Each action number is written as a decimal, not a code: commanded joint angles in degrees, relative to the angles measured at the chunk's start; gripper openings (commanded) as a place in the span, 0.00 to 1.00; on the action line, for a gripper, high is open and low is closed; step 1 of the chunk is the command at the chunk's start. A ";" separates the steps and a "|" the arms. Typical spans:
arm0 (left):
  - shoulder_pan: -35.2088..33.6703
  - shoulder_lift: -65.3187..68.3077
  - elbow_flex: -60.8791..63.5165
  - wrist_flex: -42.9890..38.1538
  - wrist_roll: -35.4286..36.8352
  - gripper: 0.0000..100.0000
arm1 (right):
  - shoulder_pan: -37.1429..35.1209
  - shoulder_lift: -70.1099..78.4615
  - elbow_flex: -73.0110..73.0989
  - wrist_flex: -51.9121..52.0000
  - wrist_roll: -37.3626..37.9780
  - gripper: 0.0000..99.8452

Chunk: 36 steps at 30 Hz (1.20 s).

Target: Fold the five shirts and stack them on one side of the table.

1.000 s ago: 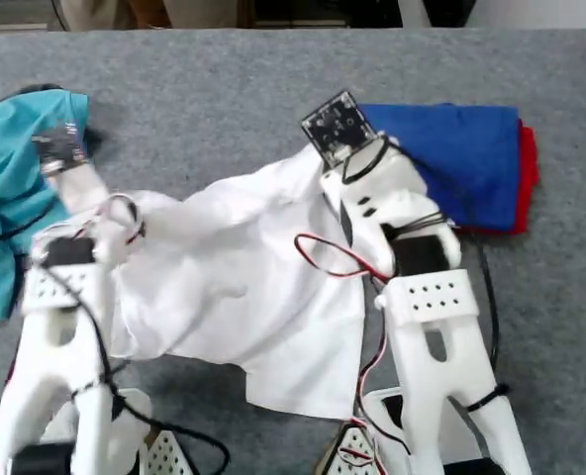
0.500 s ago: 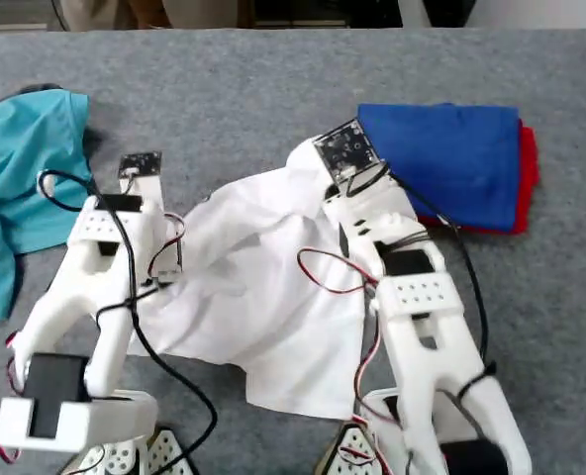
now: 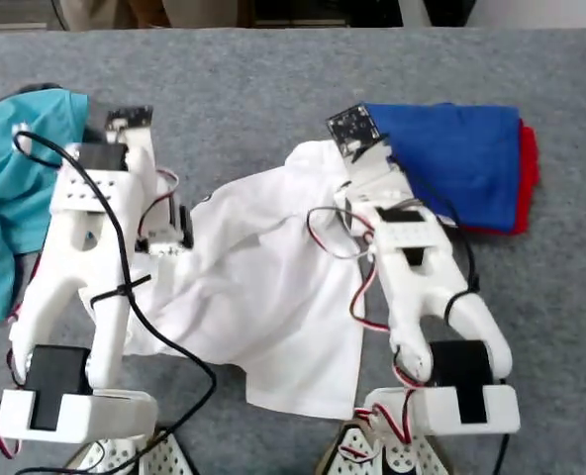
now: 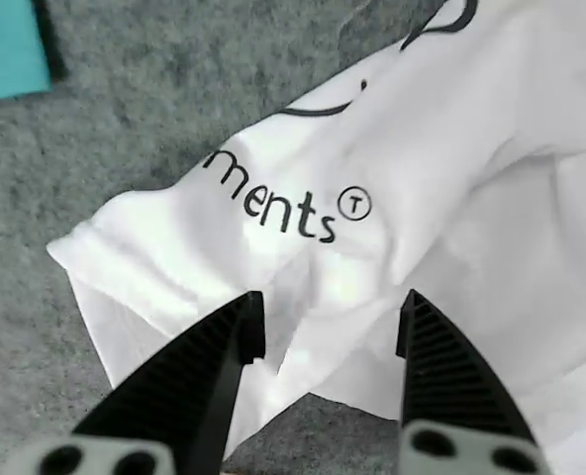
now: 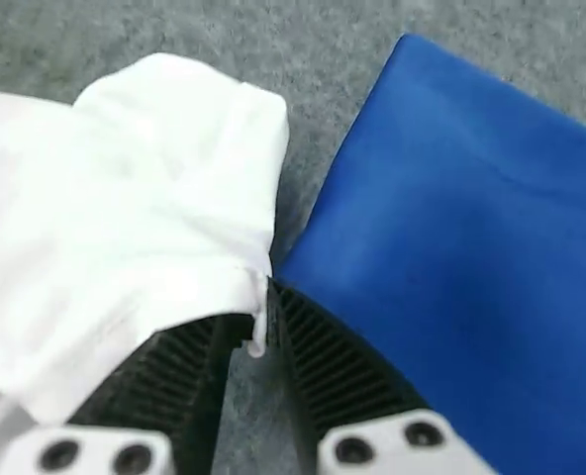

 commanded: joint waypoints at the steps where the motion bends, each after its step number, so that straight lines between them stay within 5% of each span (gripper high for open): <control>1: 0.09 0.40 -8.26 1.67 0.62 0.22 | 1.01 0.66 -4.00 1.05 -0.53 0.00; 9: -2.20 0.48 -0.70 -6.24 0.26 0.15 | 0.92 1.36 -4.18 0.97 1.67 0.00; 19: 0.44 -0.04 9.93 -5.89 -6.07 0.02 | 0.84 1.45 -4.18 0.70 1.76 0.00; 36: 5.63 0.48 10.29 -6.42 -6.07 0.06 | 0.84 1.45 -4.18 0.62 1.76 0.00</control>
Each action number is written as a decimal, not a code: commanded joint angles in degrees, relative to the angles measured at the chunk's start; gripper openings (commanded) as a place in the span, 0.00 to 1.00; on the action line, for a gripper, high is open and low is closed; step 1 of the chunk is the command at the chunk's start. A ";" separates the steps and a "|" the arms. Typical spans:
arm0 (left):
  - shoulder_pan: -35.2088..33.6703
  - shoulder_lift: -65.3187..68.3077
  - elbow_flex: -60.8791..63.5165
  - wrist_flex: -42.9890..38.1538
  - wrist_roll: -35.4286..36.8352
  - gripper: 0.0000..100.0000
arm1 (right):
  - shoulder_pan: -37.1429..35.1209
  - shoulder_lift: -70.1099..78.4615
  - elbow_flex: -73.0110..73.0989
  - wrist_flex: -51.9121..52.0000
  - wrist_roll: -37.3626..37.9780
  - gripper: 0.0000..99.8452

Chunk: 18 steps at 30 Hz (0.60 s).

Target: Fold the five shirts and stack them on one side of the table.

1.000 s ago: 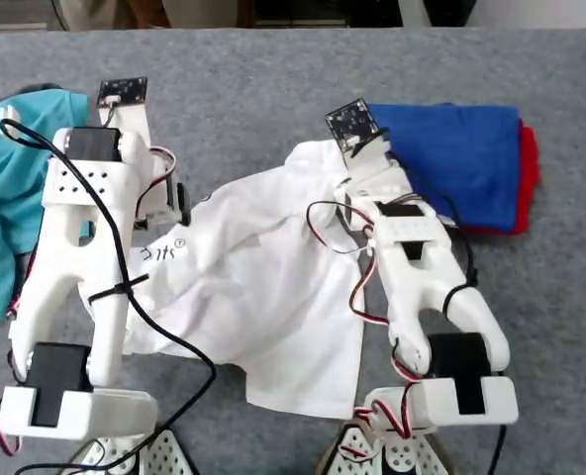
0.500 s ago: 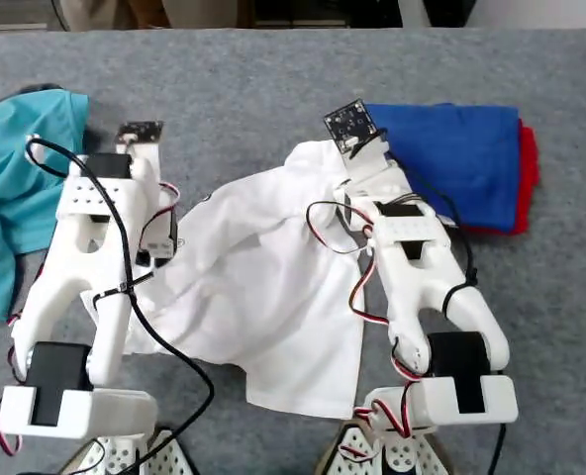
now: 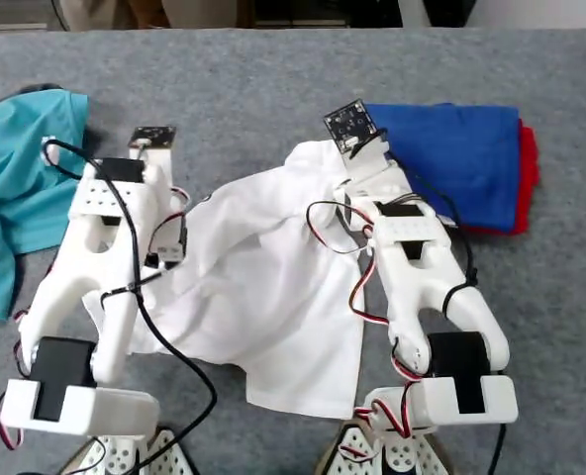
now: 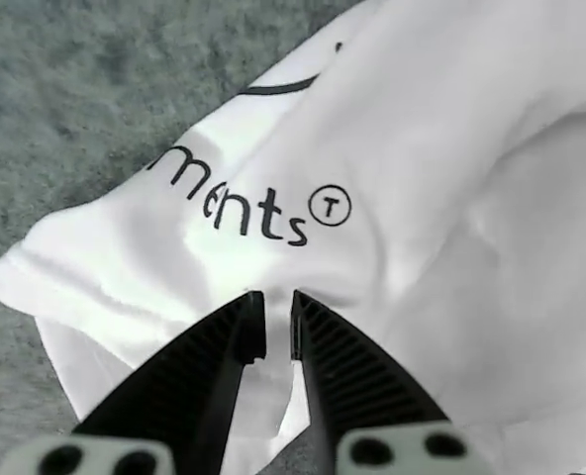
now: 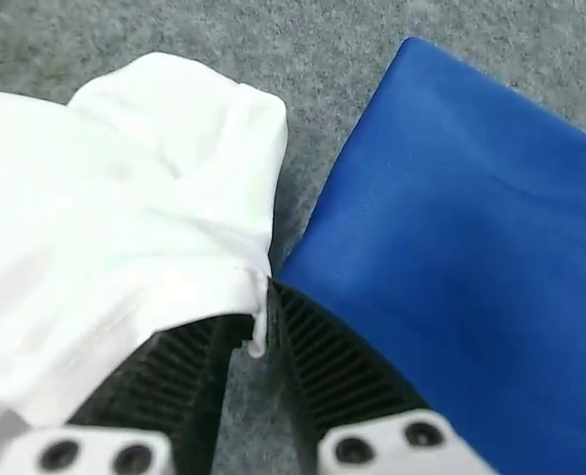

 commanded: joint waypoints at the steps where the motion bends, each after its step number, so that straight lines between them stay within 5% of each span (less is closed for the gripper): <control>1: 3.96 -1.54 -2.29 4.13 -0.62 0.06 | 0.84 -0.22 -2.77 -0.09 0.53 0.00; 10: 11.60 -2.59 -0.79 7.21 -0.70 0.06 | 0.92 -0.22 -2.77 -0.09 0.53 0.00; 18: -0.62 -2.07 0.53 -2.81 -6.07 0.07 | 0.92 -0.22 -2.77 -0.09 0.53 0.00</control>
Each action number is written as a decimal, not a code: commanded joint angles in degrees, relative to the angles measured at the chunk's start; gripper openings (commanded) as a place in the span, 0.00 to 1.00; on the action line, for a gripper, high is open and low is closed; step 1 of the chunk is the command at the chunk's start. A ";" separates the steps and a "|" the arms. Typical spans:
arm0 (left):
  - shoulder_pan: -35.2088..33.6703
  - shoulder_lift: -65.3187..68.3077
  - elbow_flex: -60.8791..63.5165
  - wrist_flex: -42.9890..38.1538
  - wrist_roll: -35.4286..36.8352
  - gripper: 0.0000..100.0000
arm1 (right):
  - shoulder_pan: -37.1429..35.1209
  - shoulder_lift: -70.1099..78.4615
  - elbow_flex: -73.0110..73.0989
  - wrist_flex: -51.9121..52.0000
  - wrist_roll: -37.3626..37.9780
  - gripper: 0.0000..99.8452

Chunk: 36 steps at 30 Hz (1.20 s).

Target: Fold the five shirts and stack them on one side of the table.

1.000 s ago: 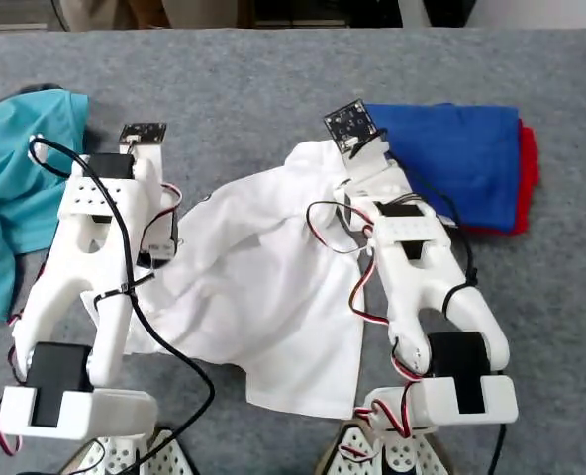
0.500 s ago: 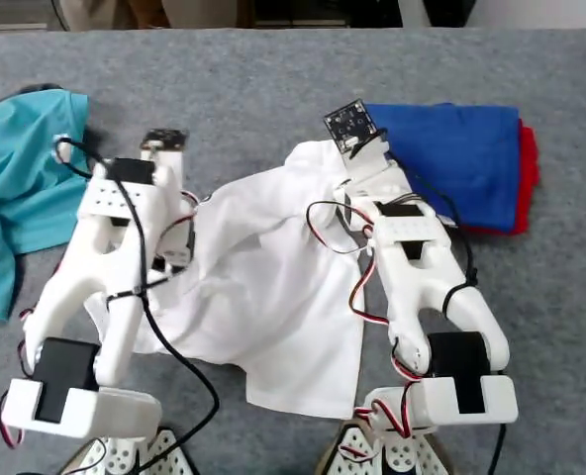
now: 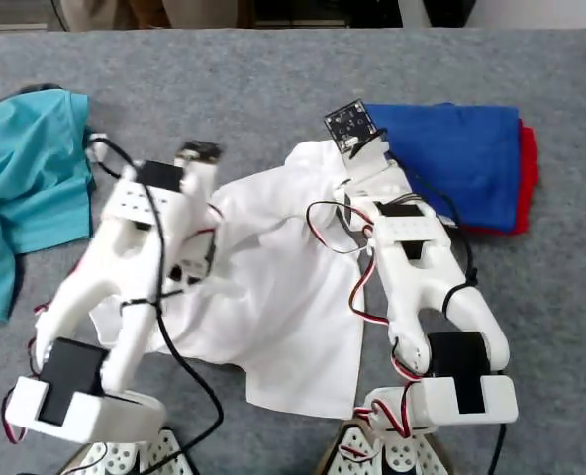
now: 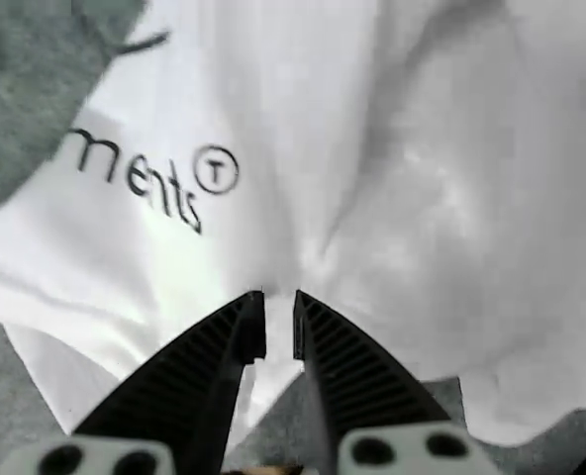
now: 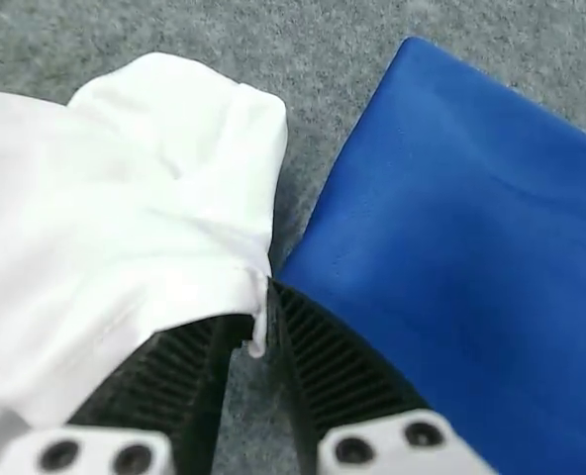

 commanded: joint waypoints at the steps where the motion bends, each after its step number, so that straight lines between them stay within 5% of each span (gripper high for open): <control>1: -7.56 -1.63 1.41 -7.30 -3.25 0.07 | 0.92 -0.22 -2.77 -0.09 0.53 0.00; 14: -15.56 -1.54 8.97 -29.63 -4.13 0.07 | 0.92 -0.22 -2.77 -0.09 0.53 0.00; 25: -16.44 4.26 8.35 -36.75 -4.13 0.07 | 0.92 -0.22 -2.77 -0.18 0.53 0.00; 29: -16.79 9.01 1.32 -31.21 -1.76 0.07 | 0.92 -0.22 -2.77 -0.18 0.53 0.00; 36: -17.14 9.89 -19.34 -9.05 0.97 0.09 | 0.92 -0.22 -2.77 -0.18 0.53 0.00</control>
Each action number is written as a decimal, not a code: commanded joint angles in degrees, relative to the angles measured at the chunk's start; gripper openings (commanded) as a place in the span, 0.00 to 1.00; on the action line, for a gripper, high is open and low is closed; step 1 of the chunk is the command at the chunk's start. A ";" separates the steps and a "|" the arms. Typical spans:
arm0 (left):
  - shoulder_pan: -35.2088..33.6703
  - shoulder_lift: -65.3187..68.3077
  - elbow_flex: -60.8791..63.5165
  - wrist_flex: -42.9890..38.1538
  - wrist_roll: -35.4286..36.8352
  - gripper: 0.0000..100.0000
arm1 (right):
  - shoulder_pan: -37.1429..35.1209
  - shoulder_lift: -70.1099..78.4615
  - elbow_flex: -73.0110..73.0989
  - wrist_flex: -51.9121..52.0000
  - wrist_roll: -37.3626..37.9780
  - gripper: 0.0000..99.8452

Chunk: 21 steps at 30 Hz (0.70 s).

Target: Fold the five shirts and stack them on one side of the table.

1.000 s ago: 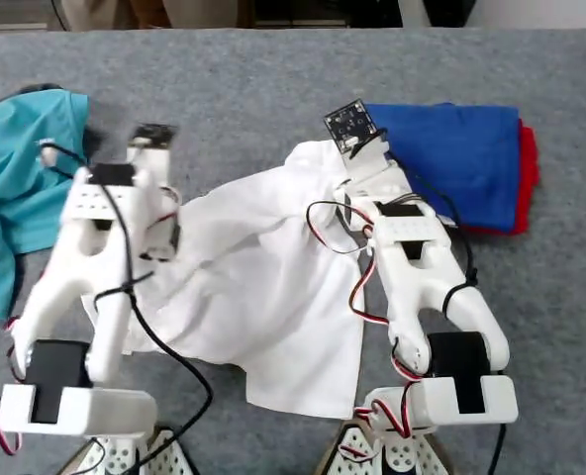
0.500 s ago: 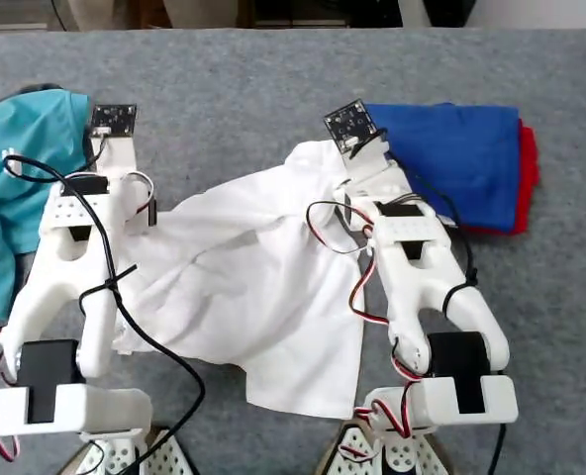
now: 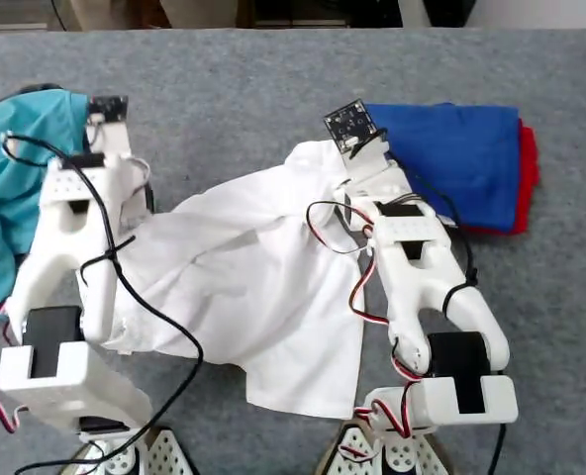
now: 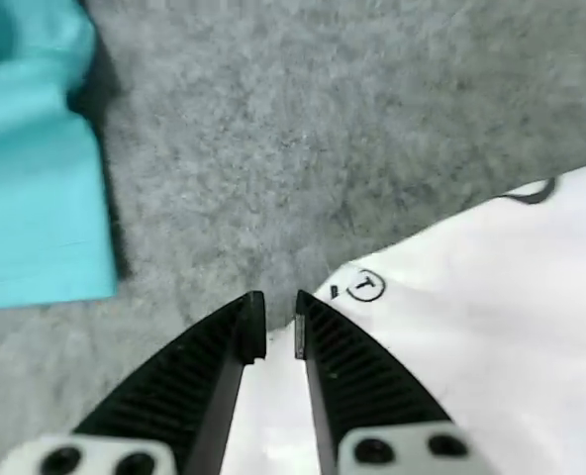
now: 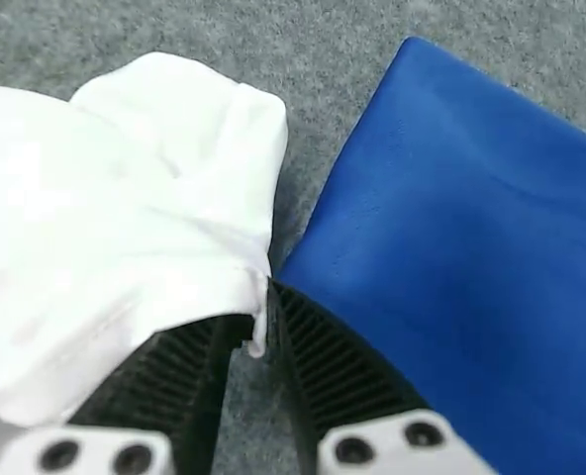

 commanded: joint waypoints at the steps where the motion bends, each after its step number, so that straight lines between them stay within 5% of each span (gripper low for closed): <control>1: -0.62 -0.48 -11.96 10.37 0.88 0.12 | 0.92 -0.22 -2.77 -0.18 0.53 0.00; 8: -0.09 -0.40 -26.20 35.25 -7.56 0.24 | 0.84 -0.22 -2.77 -0.18 0.53 0.00; 17: -3.08 -0.92 -10.02 34.81 -21.71 0.23 | 0.66 -0.22 -2.77 -0.18 0.53 0.00; 21: -4.57 -0.48 -4.48 25.32 -21.01 0.23 | 0.66 -0.22 -2.77 -0.18 0.53 0.00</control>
